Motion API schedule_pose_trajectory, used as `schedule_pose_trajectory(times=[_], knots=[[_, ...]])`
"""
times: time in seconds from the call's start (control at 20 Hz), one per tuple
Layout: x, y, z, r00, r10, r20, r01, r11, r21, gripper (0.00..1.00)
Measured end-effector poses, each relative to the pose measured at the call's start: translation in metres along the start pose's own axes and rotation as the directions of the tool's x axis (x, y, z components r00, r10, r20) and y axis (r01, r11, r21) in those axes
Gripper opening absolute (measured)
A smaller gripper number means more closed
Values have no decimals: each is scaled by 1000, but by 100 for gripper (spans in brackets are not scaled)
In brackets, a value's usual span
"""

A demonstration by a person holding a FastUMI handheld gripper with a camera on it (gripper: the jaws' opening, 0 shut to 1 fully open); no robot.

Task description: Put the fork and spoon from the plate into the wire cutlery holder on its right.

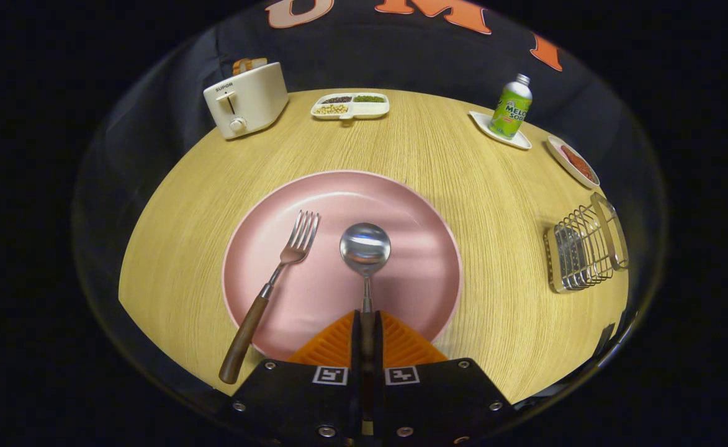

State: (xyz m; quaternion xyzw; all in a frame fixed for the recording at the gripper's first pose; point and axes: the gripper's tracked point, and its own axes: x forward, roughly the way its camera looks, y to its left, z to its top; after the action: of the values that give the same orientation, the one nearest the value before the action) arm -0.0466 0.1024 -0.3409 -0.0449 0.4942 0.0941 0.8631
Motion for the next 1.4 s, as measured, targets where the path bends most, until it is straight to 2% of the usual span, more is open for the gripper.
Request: schedule_pose_trajectory(times=[0.15,0.45,0.65,1.0,1.15,1.4], knots=[[-16,0,5,999,43,14,-43,999,21,7],[-40,-31,40,993,5,121,-10,999,42,7],[-28,-37,30,997,9,82,-10,1000,19,7],[-52,-50,56,984,16,178,-16,1000,1,5],[-77,-66,77,967,-7,253,5,1000,9,5],[-137,-117,120,907,-92,411,82,996,42,5]])
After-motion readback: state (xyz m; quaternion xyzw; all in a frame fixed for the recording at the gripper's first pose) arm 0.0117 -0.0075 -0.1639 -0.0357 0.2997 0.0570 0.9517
